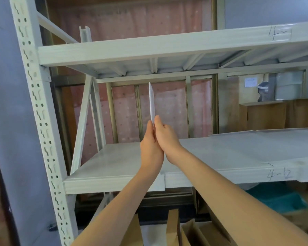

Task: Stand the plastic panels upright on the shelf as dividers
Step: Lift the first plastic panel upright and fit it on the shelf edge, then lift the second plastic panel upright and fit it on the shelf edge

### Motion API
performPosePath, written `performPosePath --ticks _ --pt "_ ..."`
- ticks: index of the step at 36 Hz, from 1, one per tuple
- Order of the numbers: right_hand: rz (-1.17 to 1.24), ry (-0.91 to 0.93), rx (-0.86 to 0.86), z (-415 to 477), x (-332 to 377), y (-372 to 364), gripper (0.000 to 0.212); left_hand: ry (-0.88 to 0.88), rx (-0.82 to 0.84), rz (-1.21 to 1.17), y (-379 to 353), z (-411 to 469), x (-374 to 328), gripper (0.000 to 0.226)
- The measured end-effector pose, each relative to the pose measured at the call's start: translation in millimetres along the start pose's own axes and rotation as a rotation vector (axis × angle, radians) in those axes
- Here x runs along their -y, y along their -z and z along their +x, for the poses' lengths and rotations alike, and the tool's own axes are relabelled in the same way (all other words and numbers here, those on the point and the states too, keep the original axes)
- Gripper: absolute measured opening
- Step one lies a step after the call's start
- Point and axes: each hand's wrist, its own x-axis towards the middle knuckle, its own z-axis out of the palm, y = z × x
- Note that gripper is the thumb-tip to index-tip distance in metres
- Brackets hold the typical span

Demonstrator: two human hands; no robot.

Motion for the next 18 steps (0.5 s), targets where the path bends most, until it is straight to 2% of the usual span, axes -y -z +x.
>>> performPosePath --ticks 3,5,10,13,18 --pt "0.049 -0.011 0.035 -0.1 -2.4 14.0 0.053 0.002 -0.042 -0.111 -11.4 -9.5 -12.3 0.022" --pt "0.063 -0.040 0.072 -1.6 -5.0 26.4 0.053 0.043 -0.024 -0.177 -22.8 -12.3 -14.8 0.039" --pt "0.061 -0.044 0.098 -9.8 -19.8 59.5 0.056 -0.020 0.081 0.118 -52.9 -26.8 -21.8 0.050" --pt "-0.001 -0.057 0.077 -11.9 -30.1 86.4 0.059 -0.066 0.079 0.322 -75.4 -32.0 -18.5 0.043" --pt "-0.016 -0.136 0.013 -12.4 -57.8 158.7 0.064 0.025 0.208 0.242 -151.4 -49.4 -26.4 0.021"
